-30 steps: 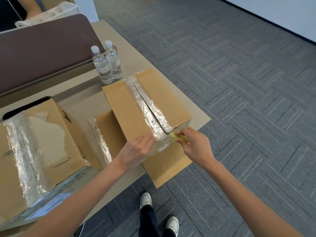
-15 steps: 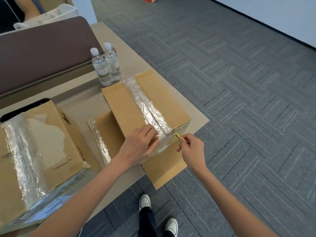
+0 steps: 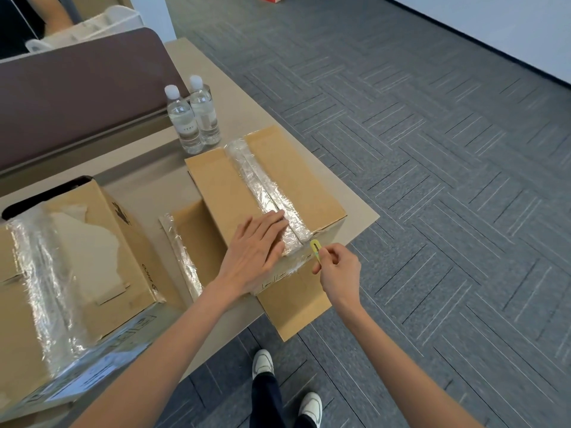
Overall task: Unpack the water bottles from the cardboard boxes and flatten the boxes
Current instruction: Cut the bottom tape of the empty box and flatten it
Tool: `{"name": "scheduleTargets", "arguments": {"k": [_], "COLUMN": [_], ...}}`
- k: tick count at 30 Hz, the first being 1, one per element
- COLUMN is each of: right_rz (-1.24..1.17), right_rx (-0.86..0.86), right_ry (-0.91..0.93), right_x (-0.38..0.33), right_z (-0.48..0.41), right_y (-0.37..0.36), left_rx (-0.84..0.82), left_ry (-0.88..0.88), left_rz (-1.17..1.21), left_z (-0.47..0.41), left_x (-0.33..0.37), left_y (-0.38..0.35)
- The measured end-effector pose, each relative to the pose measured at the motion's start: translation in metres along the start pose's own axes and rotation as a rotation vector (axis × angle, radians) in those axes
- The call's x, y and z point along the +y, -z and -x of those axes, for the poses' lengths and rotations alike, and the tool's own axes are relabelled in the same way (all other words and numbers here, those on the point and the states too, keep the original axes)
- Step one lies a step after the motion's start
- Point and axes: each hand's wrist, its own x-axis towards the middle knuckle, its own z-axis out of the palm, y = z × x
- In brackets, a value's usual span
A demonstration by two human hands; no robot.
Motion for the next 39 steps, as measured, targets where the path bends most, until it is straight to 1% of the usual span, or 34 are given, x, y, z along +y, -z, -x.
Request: {"name": "scheduleTargets", "arguments": {"k": [5,10,14,18,21,25,28,32,35,39], "right_rz": [-0.038,0.003,0.025,0.010,0.058,0.096,0.120,0.161,0.195,0.204], "right_rx": [-0.017,-0.026,-0.061,-0.134,-0.145,-0.077,-0.070,-0.091,-0.114,-0.151], "right_ry": [-0.022,0.002,0.002,0.009,0.064,0.143,0.173,0.220,0.275,0.328], "right_x": [0.008,0.005,0.006,0.005,0.010,0.017,0.010,0.002,-0.006,-0.024], "right_z": [0.006,0.011,0.011,0.008,0.008,0.006,0.004,-0.009,-0.025,-0.052], "right_y": [-0.007,-0.011,-0.008,0.002,0.010,0.017,0.023,0.028,0.026,0.015], "left_rx": [0.008,-0.004,-0.004,0.000,-0.005,-0.011,-0.015,-0.001,0.000,0.078], "left_ry": [0.033,0.038,0.042,0.057,0.058,0.064,0.068,0.070,0.104,0.138], "left_rz": [-0.016,-0.031,-0.023,0.025,0.029,0.020,0.017,0.026,0.079,0.176], "left_z": [0.000,-0.001,-0.002,-0.002,-0.003,-0.003,-0.003,-0.002,-0.005,-0.021], "left_x": [0.003,0.003,0.002,0.002,0.003,0.004,0.005,0.007,0.007,0.006], "left_y": [-0.003,-0.004,-0.005,-0.004,-0.003,-0.002,0.001,0.004,0.005,0.008]}}
